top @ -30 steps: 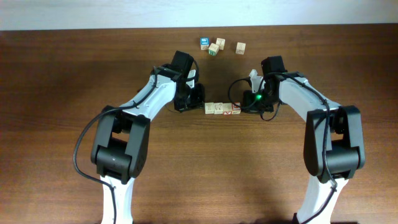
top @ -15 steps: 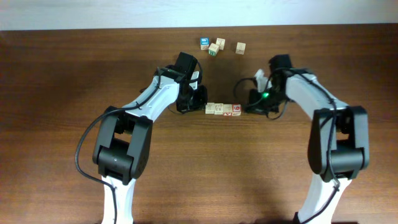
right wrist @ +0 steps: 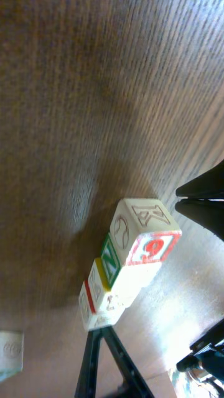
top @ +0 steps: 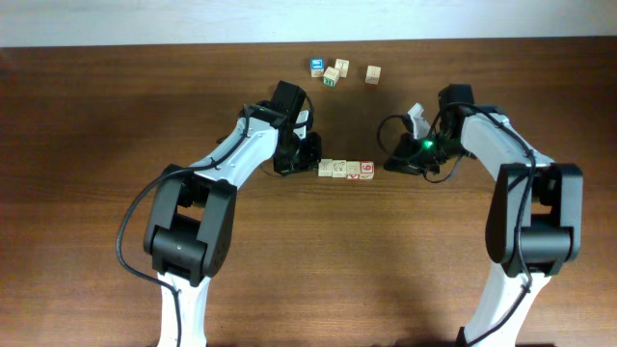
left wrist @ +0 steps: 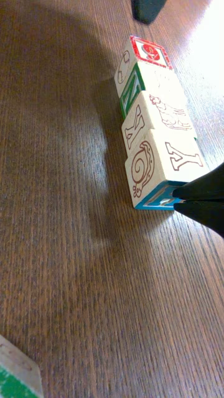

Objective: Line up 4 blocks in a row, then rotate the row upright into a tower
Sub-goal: 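Squeeze the block row between left and right grippers from both ends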

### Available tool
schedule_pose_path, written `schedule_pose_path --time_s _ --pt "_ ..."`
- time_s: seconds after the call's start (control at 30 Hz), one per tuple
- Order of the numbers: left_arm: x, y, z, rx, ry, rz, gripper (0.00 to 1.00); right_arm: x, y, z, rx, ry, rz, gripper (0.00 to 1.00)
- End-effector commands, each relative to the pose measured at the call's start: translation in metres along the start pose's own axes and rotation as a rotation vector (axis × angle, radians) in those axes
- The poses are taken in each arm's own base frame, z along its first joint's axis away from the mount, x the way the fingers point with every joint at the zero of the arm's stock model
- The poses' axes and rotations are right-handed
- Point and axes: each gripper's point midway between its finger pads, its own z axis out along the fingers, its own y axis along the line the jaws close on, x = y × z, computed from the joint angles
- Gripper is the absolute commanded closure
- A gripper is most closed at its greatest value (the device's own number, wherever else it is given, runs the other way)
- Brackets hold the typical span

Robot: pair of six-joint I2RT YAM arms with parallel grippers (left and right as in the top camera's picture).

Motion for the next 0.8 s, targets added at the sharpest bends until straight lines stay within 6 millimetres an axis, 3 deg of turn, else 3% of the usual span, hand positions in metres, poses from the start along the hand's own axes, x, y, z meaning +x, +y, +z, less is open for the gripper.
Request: schedule_pose_path --time_s 0.0,0.23,0.77 --pt "-0.001 -0.004 0.001 0.006 0.000 0.023 1.00 0.000 0.002 0.007 -0.028 0.014 -0.010 0.95" --pt "-0.001 -0.004 0.001 0.006 -0.001 0.023 1.00 -0.001 0.013 0.018 -0.030 0.016 -0.051 0.96" --pt "-0.001 -0.004 0.001 0.006 0.000 0.023 1.00 0.004 0.003 0.022 0.030 0.028 -0.003 0.96"
